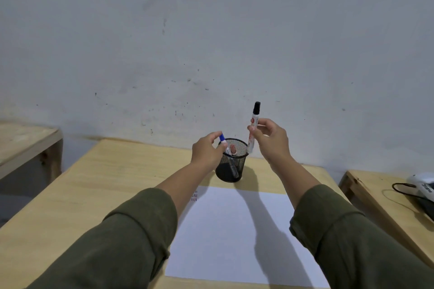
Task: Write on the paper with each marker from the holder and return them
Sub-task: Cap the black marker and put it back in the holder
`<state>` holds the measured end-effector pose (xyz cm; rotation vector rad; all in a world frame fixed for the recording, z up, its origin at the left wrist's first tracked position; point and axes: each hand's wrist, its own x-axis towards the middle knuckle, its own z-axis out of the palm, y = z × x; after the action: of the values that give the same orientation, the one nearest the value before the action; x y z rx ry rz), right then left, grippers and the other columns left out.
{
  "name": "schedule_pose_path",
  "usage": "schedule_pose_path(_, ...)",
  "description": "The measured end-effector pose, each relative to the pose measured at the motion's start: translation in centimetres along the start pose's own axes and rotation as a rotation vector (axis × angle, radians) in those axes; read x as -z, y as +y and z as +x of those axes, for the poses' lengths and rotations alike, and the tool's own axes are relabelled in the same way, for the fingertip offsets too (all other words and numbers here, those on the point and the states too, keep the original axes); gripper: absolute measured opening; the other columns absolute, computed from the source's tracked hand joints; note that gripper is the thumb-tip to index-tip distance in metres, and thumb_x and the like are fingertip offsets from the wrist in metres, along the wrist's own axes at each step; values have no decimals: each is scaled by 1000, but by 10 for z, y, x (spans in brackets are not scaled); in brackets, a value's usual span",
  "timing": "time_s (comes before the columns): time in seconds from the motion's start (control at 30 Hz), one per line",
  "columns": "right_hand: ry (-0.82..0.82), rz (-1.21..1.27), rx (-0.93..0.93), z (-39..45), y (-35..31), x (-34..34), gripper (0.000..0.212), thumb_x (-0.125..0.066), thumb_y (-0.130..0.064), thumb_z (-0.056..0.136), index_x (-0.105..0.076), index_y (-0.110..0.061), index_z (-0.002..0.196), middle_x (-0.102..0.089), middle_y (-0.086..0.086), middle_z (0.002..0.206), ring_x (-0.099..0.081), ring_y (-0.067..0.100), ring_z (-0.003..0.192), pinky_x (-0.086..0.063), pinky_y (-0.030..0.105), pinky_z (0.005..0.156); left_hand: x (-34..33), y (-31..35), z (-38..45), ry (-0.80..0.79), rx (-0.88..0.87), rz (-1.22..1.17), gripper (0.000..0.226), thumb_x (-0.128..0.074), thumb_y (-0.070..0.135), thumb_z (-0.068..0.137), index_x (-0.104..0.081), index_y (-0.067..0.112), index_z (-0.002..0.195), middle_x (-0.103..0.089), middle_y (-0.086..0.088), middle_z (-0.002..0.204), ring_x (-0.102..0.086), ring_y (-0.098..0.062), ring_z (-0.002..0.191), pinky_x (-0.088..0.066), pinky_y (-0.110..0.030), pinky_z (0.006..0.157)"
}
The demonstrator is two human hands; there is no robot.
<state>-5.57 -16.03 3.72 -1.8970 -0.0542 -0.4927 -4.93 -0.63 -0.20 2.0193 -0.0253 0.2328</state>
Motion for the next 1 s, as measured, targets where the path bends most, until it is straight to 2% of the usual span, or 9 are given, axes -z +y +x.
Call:
schedule_pose_path(0.13, 16, -41, -9, 15, 3, -11, 11, -64, -23, 87, -66, -20, 97, -68, -4, 92, -60, 9, 89, -40, 22, 76, -13, -3, 5, -18, 3, 83, 48, -53, 33, 91, -45, 20, 137, -52, -8, 138, -42, -25, 131, -33, -30, 104)
schedule_pose_path(0.3, 4, -128, -56, 23, 18, -27, 17, -63, -24, 86, -67, -15, 100, -70, 0, 96, -61, 13, 92, -43, 28, 85, -19, -10, 8, -43, -12, 120, 46, -51, 27, 92, -45, 18, 137, -53, -8, 138, -41, -26, 131, -33, -29, 103)
schedule_pose_path(0.37, -16, -174, -83, 25, 26, -32, 20, -63, -25, 86, -68, -14, 101, -71, 2, 103, -61, 15, 97, -45, 31, 90, -19, -13, 8, -42, -23, 132, 43, -51, 25, 92, -47, 16, 134, -57, -9, 133, -45, -27, 127, -35, -29, 99)
schedule_pose_path(0.47, -26, -254, -123, 27, 35, -41, 20, -64, -30, 82, -70, -19, 99, -71, 0, 107, -56, 23, 113, -44, 44, 97, -20, -16, 7, -32, -59, 146, 36, -50, 26, 93, -53, 18, 128, -65, -9, 121, -52, -30, 115, -36, -28, 86)
schedule_pose_path(0.63, -31, -361, -265, 30, 41, -48, 16, -67, -30, 77, -72, -22, 90, -62, -1, 85, -52, 26, 116, -45, 45, 95, -23, -25, 12, -37, -72, 138, 28, -51, 31, 92, -60, 26, 118, -70, -2, 105, -57, -27, 98, -29, -22, 69)
schedule_pose_path(0.83, -38, -420, -388, 32, 48, -46, 23, -70, -28, 74, -71, -20, 96, -67, 3, 107, -42, 23, 124, -42, 41, 97, -23, -26, 14, -39, -70, 137, 31, -52, 31, 91, -60, 25, 120, -70, 0, 111, -57, -26, 103, -34, -24, 75)
schedule_pose_path(1.0, -53, -407, -403, 31, 53, -49, 14, -74, -33, 69, -72, -27, 80, -70, 1, 96, -53, 27, 113, -48, 45, 93, -22, -27, 15, -51, -61, 131, 38, -53, 29, 90, -55, 24, 128, -66, -1, 122, -53, -25, 117, -38, -27, 92)
